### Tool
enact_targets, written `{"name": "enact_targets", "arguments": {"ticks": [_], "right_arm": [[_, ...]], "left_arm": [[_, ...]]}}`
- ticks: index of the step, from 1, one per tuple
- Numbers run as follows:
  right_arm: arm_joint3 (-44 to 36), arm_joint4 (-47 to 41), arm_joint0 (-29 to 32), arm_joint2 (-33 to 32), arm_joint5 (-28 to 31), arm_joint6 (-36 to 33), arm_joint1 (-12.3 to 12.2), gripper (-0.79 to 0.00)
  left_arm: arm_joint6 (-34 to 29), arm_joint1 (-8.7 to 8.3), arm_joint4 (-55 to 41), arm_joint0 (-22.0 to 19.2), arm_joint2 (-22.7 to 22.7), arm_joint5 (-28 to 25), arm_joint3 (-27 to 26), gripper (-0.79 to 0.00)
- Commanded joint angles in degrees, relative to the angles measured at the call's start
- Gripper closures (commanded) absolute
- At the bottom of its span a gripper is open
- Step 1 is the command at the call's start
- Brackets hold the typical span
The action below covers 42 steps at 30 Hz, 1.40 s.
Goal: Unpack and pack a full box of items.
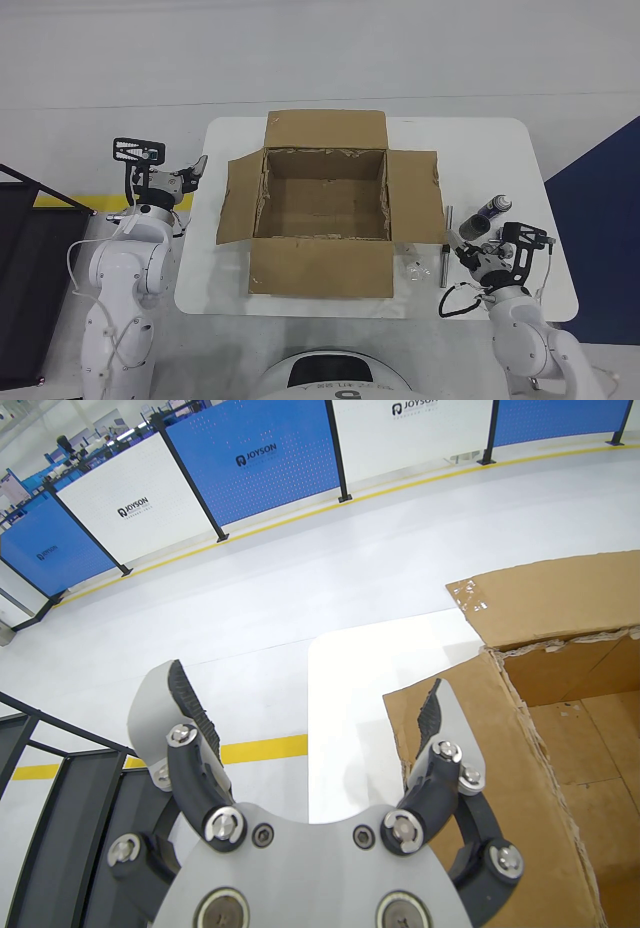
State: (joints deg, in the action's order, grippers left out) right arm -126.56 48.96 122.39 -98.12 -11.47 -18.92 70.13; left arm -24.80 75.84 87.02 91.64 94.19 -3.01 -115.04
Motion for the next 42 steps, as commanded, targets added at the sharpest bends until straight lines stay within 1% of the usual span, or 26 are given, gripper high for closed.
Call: {"name": "enact_targets", "arguments": {"ticks": [1,6,10,12,13,14,15,18,27,35,42], "right_arm": [[0.0,0.0,0.0,0.0,0.0,0.0,0.0,-0.785],[0.37,0.34,-0.05,-0.14,-0.22,0.08,-0.01,-0.785],[1.9,6.99,-0.62,1.48,0.23,-0.77,-0.18,-0.785],[2.21,11.12,-0.73,3.06,-0.98,-1.12,-0.17,-0.785],[2.37,13.13,-0.89,4.05,-1.89,-1.4,-0.14,-0.708],[2.54,14.91,-1.17,5.03,-2.91,-1.65,-0.09,-0.459],[2.72,16.46,-1.5,6.05,-3.65,-2.07,-0.05,-0.382],[3.7,19.87,-3.08,8.39,-6.03,-4.15,0.1,-0.336],[6.85,24.29,-7.58,11.23,-11.13,-9.11,0.57,-0.308],[11.52,26.11,-11.89,12.67,-13.35,-14.0,0.95,-0.311],[15.7,27.67,-15.64,14.91,-16.21,-16.23,1.51,-0.302]], "left_arm": [[0.0,0.0,0.0,0.0,0.0,0.0,0.0,-0.785],[0.0,0.0,0.0,0.0,0.0,0.0,0.0,-0.785],[0.0,0.0,0.0,0.0,0.0,0.0,0.0,-0.785],[0.0,0.0,0.0,0.0,0.0,0.0,0.0,-0.785],[0.0,0.0,0.0,0.0,0.0,0.0,0.0,-0.785],[0.0,0.0,0.0,0.0,0.0,0.0,0.0,-0.785],[0.0,0.0,0.0,0.0,0.0,0.0,0.0,-0.785],[0.0,0.0,0.0,0.0,0.0,0.0,0.0,-0.785],[0.0,0.0,0.0,0.0,0.0,0.0,0.0,-0.785],[0.0,0.0,0.0,0.0,0.0,0.0,0.0,-0.785],[0.0,0.0,0.0,0.0,0.0,0.0,0.0,-0.785]]}}
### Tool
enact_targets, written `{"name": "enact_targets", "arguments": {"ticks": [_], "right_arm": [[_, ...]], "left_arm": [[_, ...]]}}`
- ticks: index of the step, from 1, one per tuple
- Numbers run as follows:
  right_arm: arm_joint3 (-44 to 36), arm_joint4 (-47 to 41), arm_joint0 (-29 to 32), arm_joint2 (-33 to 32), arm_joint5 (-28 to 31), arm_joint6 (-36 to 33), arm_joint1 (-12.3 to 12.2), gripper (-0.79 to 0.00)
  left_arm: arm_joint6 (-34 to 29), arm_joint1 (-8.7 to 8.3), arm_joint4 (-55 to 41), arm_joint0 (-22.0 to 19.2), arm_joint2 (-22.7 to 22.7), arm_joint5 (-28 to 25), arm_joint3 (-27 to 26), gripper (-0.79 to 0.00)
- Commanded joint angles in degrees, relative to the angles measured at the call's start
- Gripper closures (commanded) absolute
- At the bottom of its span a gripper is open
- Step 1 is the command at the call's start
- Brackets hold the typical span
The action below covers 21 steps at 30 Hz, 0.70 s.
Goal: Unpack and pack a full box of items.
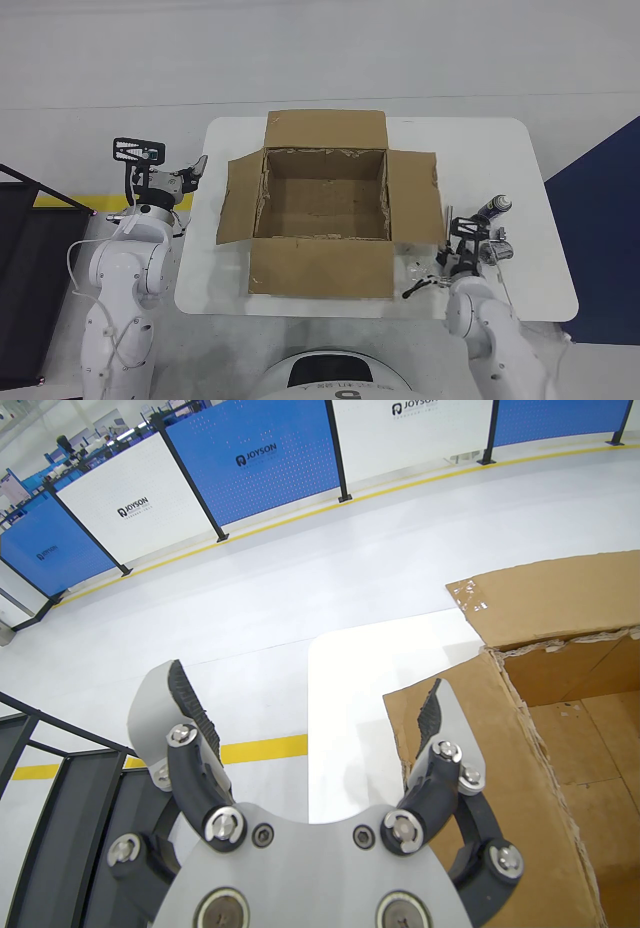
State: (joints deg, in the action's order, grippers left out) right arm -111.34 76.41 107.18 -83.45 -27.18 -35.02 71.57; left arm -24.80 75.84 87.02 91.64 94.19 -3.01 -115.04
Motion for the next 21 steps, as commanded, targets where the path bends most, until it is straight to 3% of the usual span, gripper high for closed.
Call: {"name": "enact_targets", "arguments": {"ticks": [1,21], "right_arm": [[0.92,0.33,-0.86,0.51,-0.81,-0.38,0.15,-0.302],[8.33,4.08,-6.93,3.21,-5.3,-3.22,1.43,-0.231]], "left_arm": [[0.0,0.0,0.0,0.0,0.0,0.0,0.0,-0.785],[0.0,0.0,0.0,0.0,0.0,0.0,0.0,-0.785]]}}
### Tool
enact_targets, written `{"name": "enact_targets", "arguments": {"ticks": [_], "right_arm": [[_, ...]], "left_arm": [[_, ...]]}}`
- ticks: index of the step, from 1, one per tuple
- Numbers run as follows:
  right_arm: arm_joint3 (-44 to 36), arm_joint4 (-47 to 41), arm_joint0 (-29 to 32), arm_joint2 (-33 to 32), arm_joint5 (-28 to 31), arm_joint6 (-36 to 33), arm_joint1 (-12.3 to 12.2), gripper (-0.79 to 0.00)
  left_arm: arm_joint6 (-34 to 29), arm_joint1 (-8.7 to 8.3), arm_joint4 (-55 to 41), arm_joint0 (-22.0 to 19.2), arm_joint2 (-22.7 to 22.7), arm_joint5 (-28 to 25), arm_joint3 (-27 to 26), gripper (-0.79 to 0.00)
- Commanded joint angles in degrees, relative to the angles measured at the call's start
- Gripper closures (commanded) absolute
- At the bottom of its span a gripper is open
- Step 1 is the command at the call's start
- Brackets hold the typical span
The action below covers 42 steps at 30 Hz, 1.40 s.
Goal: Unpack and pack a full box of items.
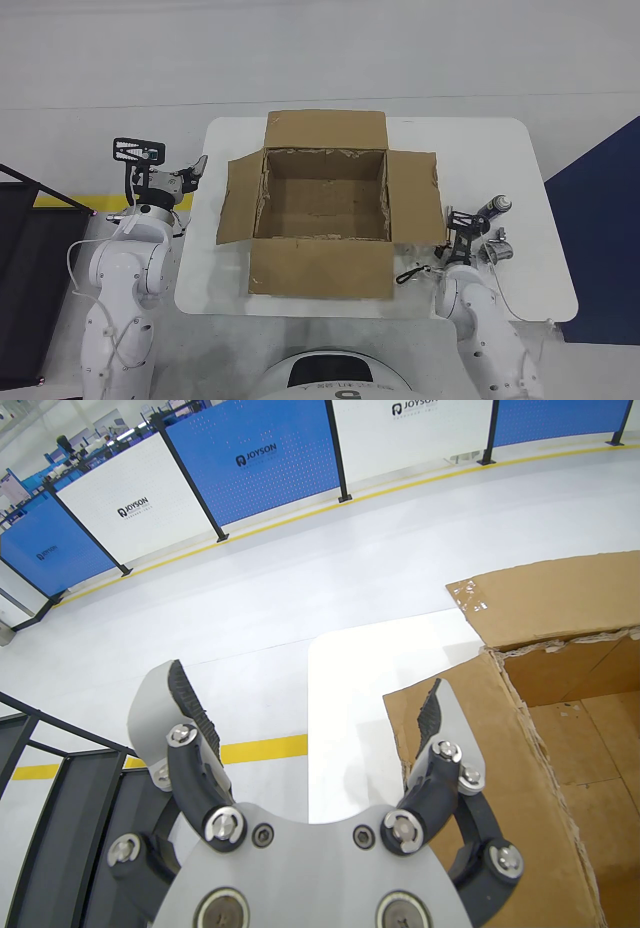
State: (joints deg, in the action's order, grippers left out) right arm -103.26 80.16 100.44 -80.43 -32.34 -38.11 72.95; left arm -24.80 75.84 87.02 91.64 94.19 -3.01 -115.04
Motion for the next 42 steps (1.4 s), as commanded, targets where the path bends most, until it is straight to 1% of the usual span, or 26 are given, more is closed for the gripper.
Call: {"name": "enact_targets", "arguments": {"ticks": [1,2,4,5,6,15,17,19,21,25,31,35,37,38,42], "right_arm": [[0.49,0.67,-0.38,0.4,-0.28,-0.31,0.12,-0.219],[0.72,1.12,-0.56,0.58,-0.41,-0.47,0.17,-0.212],[1.01,1.95,-0.81,0.87,-0.72,-0.87,0.28,-0.139],[1.0,2.28,-0.81,0.96,-0.86,-1.01,0.33,-0.055],[0.71,2.54,-0.68,0.99,-0.94,-1.02,0.37,0.0],[-4.7,2.3,3.06,-1.34,-1.22,1.28,0.57,0.0],[-5.97,1.61,3.95,-1.93,-0.45,1.46,0.59,0.0],[-7.69,-0.36,4.99,-2.88,1.51,1.41,0.56,0.0],[-9.82,-4.45,6.27,-4.71,5.26,0.5,0.44,0.0],[-12.86,-14.85,8.66,-11.17,14.6,-2.56,-0.06,0.0],[-12.22,-32.69,9.53,-22.12,25.63,-8.62,-0.76,0.0],[-9.66,-47.82,9.42,-29.72,34.23,-15.55,-1.4,0.0],[-7.24,-55.46,9.03,-32.91,39.97,-21.04,-1.93,0.0],[-5.74,-57.78,8.49,-34.54,40.94,-22.88,-2.2,0.0],[-0.84,-67.91,5.83,-37.41,45.71,-31.55,-3.22,0.0]], "left_arm": [[0.0,0.0,0.0,0.0,0.0,0.0,0.0,-0.785],[0.0,0.0,0.0,0.0,0.0,0.0,0.0,-0.785],[0.0,0.0,0.0,0.0,0.0,0.0,0.0,-0.785],[0.0,0.0,0.0,0.0,0.0,0.0,0.0,-0.785],[0.0,0.0,0.0,0.0,0.0,0.0,0.0,-0.785],[0.0,0.0,0.0,0.0,0.0,0.0,0.0,-0.785],[0.0,0.0,0.0,0.0,0.0,0.0,0.0,-0.785],[0.0,0.0,0.0,0.0,0.0,0.0,0.0,-0.785],[0.0,0.0,0.0,0.0,0.0,0.0,0.0,-0.785],[0.0,0.0,0.0,0.0,0.0,0.0,0.0,-0.785],[0.0,0.0,0.0,0.0,0.0,0.0,0.0,-0.785],[0.0,0.0,0.0,0.0,0.0,0.0,0.0,-0.785],[0.0,0.0,0.0,0.0,0.0,0.0,0.0,-0.785],[0.0,0.0,0.0,0.0,0.0,0.0,0.0,-0.785],[0.0,0.0,0.0,0.0,0.0,0.0,0.0,-0.785]]}}
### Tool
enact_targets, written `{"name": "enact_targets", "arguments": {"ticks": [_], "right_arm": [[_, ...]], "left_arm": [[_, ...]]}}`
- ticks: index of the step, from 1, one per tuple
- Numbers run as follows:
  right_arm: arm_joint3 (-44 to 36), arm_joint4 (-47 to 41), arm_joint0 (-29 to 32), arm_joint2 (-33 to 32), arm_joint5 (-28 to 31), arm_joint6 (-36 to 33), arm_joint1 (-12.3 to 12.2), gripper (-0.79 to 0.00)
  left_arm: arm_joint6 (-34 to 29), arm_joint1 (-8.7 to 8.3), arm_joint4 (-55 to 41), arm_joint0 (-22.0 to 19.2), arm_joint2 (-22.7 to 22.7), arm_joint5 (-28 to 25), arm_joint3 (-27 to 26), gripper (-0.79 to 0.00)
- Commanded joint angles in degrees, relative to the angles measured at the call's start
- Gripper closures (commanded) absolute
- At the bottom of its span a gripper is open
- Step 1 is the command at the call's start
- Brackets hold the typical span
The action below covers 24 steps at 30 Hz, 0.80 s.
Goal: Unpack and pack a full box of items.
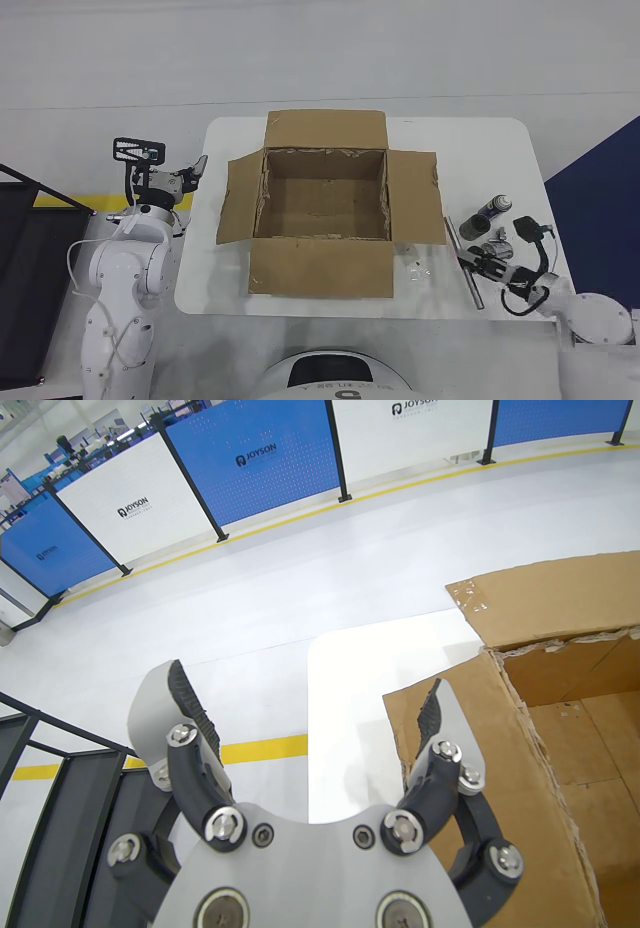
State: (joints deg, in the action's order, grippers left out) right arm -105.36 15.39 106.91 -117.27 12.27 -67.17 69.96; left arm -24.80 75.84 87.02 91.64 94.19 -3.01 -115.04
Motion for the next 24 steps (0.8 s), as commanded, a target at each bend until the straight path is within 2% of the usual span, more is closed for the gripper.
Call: {"name": "enact_targets", "arguments": {"ticks": [1,4,10,18,24], "right_arm": [[2.43,-5.25,-1.26,-1.27,1.91,-4.17,-0.49,0.0],[5.23,-11.87,-2.8,-2.39,4.43,-9.89,-1.21,0.0],[9.42,-21.61,-4.24,-6.63,5.93,-15.42,-2.53,0.0],[11.64,-30.81,-4.06,-11.9,5.18,-17.35,-3.84,0.0],[10.3,-29.58,-3.9,-11.52,2.99,-15.44,-4.14,0.0]], "left_arm": [[0.0,0.0,0.0,0.0,0.0,0.0,0.0,-0.785],[0.0,0.0,0.0,0.0,0.0,0.0,0.0,-0.785],[0.0,0.0,0.0,0.0,0.0,0.0,0.0,-0.785],[0.0,0.0,0.0,0.0,0.0,0.0,0.0,-0.785],[0.0,0.0,0.0,0.0,0.0,0.0,0.0,-0.785]]}}
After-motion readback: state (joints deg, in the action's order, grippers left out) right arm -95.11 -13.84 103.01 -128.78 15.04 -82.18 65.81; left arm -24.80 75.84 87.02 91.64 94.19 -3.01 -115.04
